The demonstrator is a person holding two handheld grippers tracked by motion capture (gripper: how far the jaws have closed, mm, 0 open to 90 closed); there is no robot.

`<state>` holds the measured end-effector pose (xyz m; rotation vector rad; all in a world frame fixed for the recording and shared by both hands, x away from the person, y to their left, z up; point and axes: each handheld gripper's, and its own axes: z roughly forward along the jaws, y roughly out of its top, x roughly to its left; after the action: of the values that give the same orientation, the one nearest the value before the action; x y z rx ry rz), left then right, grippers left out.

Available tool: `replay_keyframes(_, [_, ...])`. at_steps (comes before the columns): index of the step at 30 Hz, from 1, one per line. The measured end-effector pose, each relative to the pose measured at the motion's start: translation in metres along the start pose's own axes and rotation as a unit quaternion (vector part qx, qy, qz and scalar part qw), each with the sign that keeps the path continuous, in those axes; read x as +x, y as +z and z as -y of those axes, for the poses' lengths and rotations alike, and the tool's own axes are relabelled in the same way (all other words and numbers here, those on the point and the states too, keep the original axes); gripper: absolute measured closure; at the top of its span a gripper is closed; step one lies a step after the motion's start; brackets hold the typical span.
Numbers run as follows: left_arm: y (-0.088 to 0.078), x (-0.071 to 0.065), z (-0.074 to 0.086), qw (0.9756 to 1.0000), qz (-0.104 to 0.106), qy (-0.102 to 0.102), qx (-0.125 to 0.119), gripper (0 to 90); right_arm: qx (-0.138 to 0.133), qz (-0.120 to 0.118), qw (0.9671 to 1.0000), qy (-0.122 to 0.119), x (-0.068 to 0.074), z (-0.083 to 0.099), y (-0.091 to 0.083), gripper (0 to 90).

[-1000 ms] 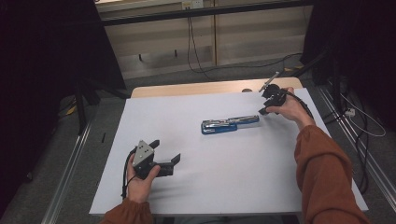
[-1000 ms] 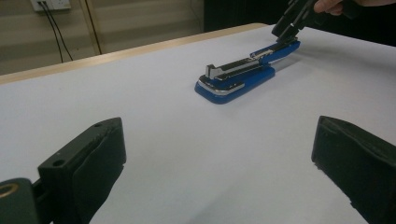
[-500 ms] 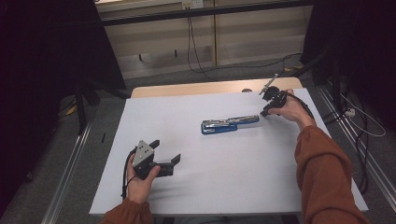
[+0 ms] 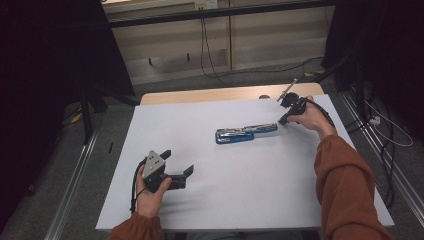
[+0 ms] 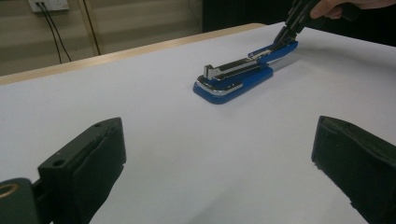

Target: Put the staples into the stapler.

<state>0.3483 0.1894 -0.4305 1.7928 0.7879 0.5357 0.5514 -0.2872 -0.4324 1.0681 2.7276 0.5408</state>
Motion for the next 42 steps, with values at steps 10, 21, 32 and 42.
replay_keyframes(10, [0.0,0.0,0.0,1.0,0.0,0.0,-0.001,3.0,0.001,0.006,1.0,0.007,0.0,0.002,-0.003,79.3])
replay_keyframes(21, [-0.001,-0.001,-0.001,1.0,-0.002,0.002,-0.004,3.0,-0.014,0.013,0.9998,0.004,0.006,0.0,-0.015,79.3])
replay_keyframes(32, [-0.001,-0.003,-0.001,1.0,0.002,0.005,-0.005,3.0,-0.045,0.018,0.9988,0.003,0.007,0.003,-0.032,79.3])
replay_keyframes(42, [0.0,-0.001,-0.001,1.0,0.0,0.002,-0.003,3.0,-0.08,0.022,0.9963,-0.019,0.014,0.001,-0.047,79.3])
